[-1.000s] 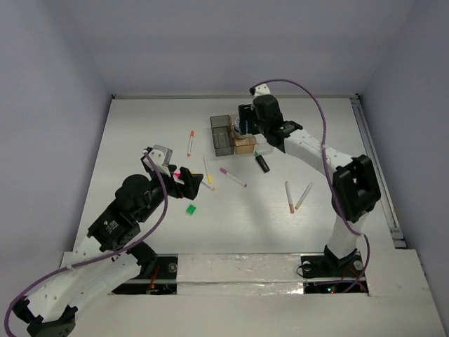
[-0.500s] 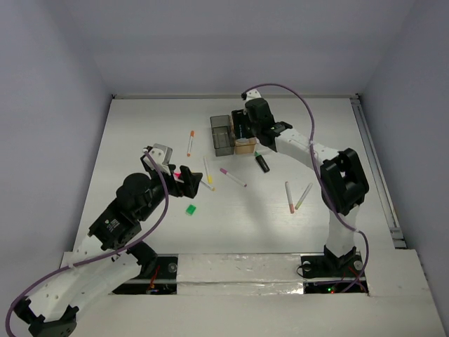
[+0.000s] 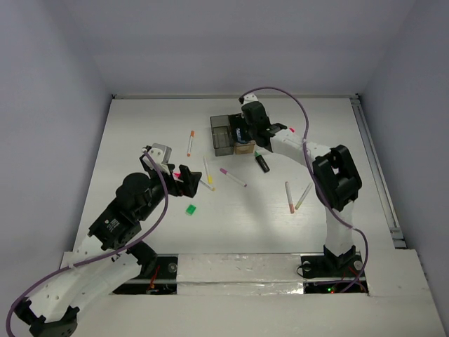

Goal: Sort the stationery into containers
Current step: Place the stationery in the storage box, then pick up the pen from the center of the board.

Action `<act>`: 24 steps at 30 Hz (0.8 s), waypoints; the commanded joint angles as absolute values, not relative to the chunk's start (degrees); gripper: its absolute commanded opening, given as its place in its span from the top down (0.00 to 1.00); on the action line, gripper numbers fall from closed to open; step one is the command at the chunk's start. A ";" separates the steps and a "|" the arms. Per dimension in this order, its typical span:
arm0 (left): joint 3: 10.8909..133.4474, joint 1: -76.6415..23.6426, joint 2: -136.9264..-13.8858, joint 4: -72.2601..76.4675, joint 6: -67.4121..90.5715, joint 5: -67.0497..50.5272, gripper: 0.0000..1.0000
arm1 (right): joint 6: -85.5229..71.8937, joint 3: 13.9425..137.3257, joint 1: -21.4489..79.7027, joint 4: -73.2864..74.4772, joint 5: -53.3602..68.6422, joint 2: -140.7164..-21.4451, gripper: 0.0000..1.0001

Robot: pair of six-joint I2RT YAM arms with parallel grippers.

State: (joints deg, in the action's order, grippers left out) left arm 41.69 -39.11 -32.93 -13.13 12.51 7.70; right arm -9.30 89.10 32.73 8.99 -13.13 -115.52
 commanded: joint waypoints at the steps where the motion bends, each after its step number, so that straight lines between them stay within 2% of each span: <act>1: 41.31 -38.58 -32.96 -11.16 12.57 7.65 0.02 | -8.96 92.73 33.57 6.15 -14.06 -113.65 0.07; 2: 41.40 -38.58 -33.05 -11.25 12.57 7.65 0.02 | -8.96 92.29 33.57 5.80 -13.98 -112.51 0.04; 7: 41.31 -38.06 -33.31 -11.07 12.66 7.47 0.02 | -8.70 86.50 33.57 2.64 -15.38 -106.27 0.05; 10: 41.31 -38.06 -33.49 -11.07 12.66 7.38 0.02 | -8.61 79.23 33.57 0.62 -15.99 -100.47 0.24; 11: 41.31 -38.06 -33.49 -11.07 12.74 7.30 0.02 | -8.96 77.10 33.57 -1.04 -16.52 -99.07 0.53; 13: 41.31 -38.06 -33.49 -11.07 12.66 7.21 0.02 | -11.33 70.27 33.57 -1.32 -17.40 -95.20 0.73; 14: 41.40 -38.06 -33.57 -11.07 12.74 7.29 0.02 | -12.21 67.88 33.57 -1.67 -17.49 -94.05 0.91; 15: 41.31 -38.06 -33.49 -11.07 12.83 7.03 0.02 | -14.22 65.59 33.57 -2.10 -17.58 -93.17 0.95; 17: 41.31 -37.53 -33.49 -10.99 12.83 6.68 0.02 | -15.20 60.24 33.57 -2.72 -17.49 -91.50 0.93; 19: 41.31 -37.53 -33.66 -10.99 12.75 6.15 0.02 | -15.73 58.63 33.57 -1.85 -17.66 -91.67 0.85; 20: 41.22 -37.53 -33.58 -11.07 12.74 6.15 0.03 | -15.82 57.67 33.57 -1.06 -18.28 -92.02 0.67; 21: 41.31 -37.53 -33.66 -11.07 12.83 5.98 0.03 | -15.91 57.05 33.57 -0.79 -18.89 -91.93 0.58; 23: 41.22 -37.53 -33.40 -11.16 12.92 5.98 0.03 | -16.00 55.73 33.57 -1.23 -18.99 -91.76 0.42; 24: 41.22 -37.53 -33.31 -11.16 12.83 6.06 0.03 | -15.91 54.85 32.88 -1.84 -18.72 -91.84 0.41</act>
State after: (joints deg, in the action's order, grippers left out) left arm 41.69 -37.76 -33.56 -13.15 12.56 6.81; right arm -14.85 55.92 33.08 0.69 -17.04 -92.68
